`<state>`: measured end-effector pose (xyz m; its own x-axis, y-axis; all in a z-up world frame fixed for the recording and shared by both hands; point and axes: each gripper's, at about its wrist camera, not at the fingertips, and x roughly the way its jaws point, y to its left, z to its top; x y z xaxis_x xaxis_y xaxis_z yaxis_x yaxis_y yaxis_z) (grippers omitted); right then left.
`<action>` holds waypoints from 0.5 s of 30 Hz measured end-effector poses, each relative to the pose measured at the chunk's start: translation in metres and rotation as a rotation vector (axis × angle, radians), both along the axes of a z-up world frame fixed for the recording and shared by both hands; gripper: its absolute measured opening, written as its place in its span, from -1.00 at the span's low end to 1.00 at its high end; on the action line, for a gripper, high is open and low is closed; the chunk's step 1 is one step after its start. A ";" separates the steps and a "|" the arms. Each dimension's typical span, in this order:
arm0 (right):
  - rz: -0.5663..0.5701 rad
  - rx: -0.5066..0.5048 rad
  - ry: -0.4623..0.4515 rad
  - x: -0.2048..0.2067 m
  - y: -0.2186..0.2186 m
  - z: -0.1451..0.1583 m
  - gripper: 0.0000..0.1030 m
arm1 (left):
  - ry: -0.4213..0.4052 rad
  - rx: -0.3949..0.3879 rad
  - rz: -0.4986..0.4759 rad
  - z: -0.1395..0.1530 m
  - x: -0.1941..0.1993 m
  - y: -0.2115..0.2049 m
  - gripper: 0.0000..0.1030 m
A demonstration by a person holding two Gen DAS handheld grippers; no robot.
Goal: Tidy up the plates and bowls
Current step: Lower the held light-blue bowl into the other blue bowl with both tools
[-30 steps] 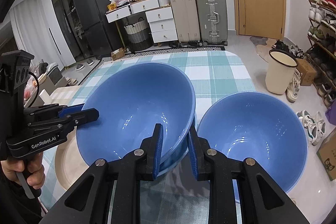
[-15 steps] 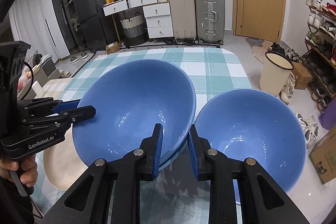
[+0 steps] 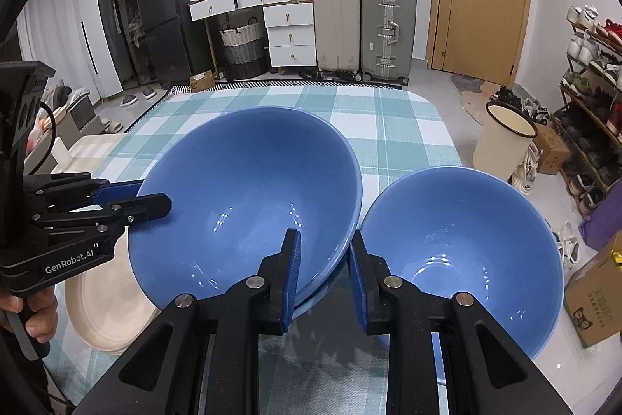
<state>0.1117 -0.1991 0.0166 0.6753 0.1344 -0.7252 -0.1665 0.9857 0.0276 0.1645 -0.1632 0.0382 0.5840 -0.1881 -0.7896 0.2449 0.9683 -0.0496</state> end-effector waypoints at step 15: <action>-0.001 -0.033 -0.004 0.001 0.004 -0.004 -0.53 | 0.010 -0.009 0.001 -0.009 0.005 0.004 -0.64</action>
<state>0.1127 -0.1948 0.0121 0.6786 0.1097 -0.7263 -0.1657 0.9862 -0.0058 0.1694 -0.1597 0.0289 0.5760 -0.1947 -0.7939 0.2431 0.9681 -0.0610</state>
